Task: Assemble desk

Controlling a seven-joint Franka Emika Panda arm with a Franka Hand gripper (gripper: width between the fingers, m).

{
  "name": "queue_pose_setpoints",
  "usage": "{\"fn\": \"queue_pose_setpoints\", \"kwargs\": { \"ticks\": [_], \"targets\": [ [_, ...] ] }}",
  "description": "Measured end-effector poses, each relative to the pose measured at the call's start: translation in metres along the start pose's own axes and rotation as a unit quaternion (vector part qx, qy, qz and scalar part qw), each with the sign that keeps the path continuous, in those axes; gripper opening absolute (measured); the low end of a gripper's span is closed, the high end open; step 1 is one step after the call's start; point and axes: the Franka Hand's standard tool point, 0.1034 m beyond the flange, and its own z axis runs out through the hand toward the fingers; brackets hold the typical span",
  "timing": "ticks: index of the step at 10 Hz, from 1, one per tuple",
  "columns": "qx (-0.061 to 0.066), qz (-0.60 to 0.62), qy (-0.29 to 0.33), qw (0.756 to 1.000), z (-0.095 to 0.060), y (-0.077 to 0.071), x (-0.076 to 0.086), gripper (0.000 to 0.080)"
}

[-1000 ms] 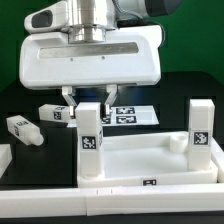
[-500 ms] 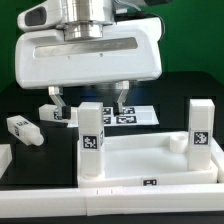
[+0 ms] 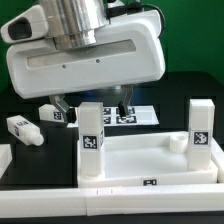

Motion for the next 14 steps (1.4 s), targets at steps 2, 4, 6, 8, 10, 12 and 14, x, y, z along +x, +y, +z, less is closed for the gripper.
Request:
{"fn": "queue_pose_setpoints", "kwargs": {
  "ticks": [2,4,6,8,10,12,14],
  "targets": [
    [0.000,0.010,0.000,1.000,0.0002,-0.0002,0.0000,0.0477],
    [-0.001,0.069,0.003,0.998,-0.0006,0.0018,0.0012,0.0300],
    [-0.002,0.186,0.018,0.982,0.0007,0.0037,0.0035,0.0294],
    [0.001,0.365,0.045,0.930,0.0023,-0.0008,0.0037,0.0293],
    [0.031,0.559,0.050,0.827,0.0033,-0.0003,0.0055,0.0293],
    [0.034,0.566,0.050,0.822,0.0034,-0.0008,0.0048,0.0293],
    [0.023,0.396,0.056,0.916,0.0024,0.0034,0.0062,0.0392]
  ]
}}
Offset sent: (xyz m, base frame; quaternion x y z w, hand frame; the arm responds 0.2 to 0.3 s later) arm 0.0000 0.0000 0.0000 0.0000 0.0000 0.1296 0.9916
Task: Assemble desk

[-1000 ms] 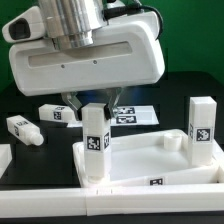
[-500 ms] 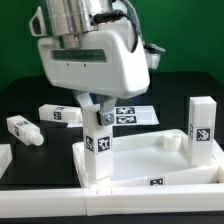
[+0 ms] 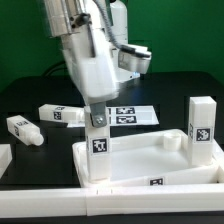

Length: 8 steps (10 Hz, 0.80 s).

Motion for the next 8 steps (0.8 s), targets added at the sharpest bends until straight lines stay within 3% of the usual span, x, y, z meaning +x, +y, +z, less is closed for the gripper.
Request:
{"fn": "queue_pose_setpoints", "kwargs": {
  "ticks": [1,2,3,4,5,7,8],
  "targets": [
    [-0.007,-0.092,-0.008,0.996,0.001,0.002,-0.002,0.0392],
    [-0.017,-0.143,-0.013,0.989,0.002,0.002,-0.006,0.0566],
    [-0.016,-0.170,-0.012,0.985,0.002,0.003,-0.004,0.0632],
    [-0.016,-0.190,-0.012,0.981,0.002,0.003,-0.004,0.0644],
    [-0.024,-0.278,-0.010,0.960,0.002,0.003,-0.004,0.0644],
    [-0.045,-0.484,-0.018,0.874,0.001,-0.005,-0.006,0.0649],
    [-0.045,-0.482,-0.020,0.875,0.002,-0.007,-0.006,0.0649]
  ]
}}
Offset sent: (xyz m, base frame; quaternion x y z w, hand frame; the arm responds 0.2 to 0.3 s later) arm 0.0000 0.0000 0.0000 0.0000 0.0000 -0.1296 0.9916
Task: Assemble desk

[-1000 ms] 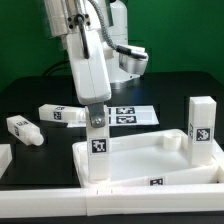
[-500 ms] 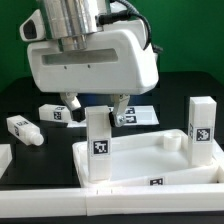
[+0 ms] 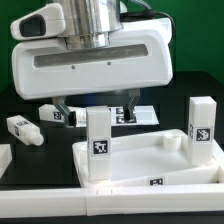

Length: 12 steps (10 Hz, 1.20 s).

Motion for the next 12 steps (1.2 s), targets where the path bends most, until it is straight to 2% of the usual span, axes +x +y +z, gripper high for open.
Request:
{"fn": "queue_pose_setpoints", "kwargs": {
  "ticks": [2,4,6,7,8,9,10,11,12],
  "targets": [
    [0.002,0.035,0.001,0.999,0.0006,-0.0002,-0.0004,0.0637],
    [0.000,0.096,0.001,0.995,0.0005,0.0028,-0.0006,0.0290],
    [-0.002,0.250,0.007,0.968,-0.0016,0.0072,0.0017,0.0290],
    [-0.003,0.328,0.009,0.944,-0.0021,0.0080,0.0023,0.0290],
    [-0.003,0.422,0.009,0.906,-0.0007,0.0067,0.0012,0.0290],
    [0.003,0.515,0.005,0.857,0.0021,0.0043,0.0003,0.0290],
    [0.015,0.572,0.001,0.820,0.0016,0.0066,0.0006,0.0290],
    [0.018,0.590,-0.001,0.807,0.0019,0.0069,0.0004,0.0290],
    [0.018,0.593,-0.003,0.805,0.0024,0.0056,-0.0002,0.0290]
  ]
}}
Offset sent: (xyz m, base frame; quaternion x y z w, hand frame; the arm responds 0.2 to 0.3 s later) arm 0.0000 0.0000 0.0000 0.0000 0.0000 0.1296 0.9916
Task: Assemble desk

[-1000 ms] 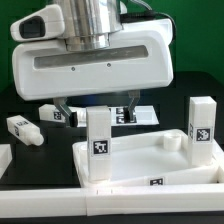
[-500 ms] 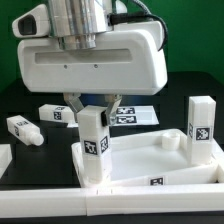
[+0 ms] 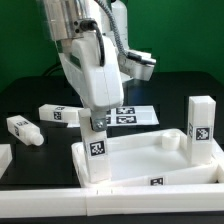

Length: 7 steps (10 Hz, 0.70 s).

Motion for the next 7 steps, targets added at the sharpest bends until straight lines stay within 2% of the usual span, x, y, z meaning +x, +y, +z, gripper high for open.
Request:
{"fn": "queue_pose_setpoints", "kwargs": {
  "ticks": [2,3,4,5,6,7],
  "targets": [
    [-0.001,-0.027,-0.001,1.000,0.0000,0.0004,-0.0001,0.0290],
    [-0.001,-0.125,-0.002,0.992,-0.0008,-0.0003,-0.0004,0.0290],
    [0.000,-0.212,-0.002,0.977,-0.0016,-0.0009,0.0005,0.0473],
    [-0.003,-0.295,-0.005,0.955,-0.0009,0.0011,0.0003,0.0587],
    [-0.008,-0.350,-0.009,0.936,-0.0002,0.0027,-0.0010,0.0587],
    [-0.007,-0.366,-0.008,0.930,-0.0003,0.0024,-0.0004,0.0639]
  ]
}}
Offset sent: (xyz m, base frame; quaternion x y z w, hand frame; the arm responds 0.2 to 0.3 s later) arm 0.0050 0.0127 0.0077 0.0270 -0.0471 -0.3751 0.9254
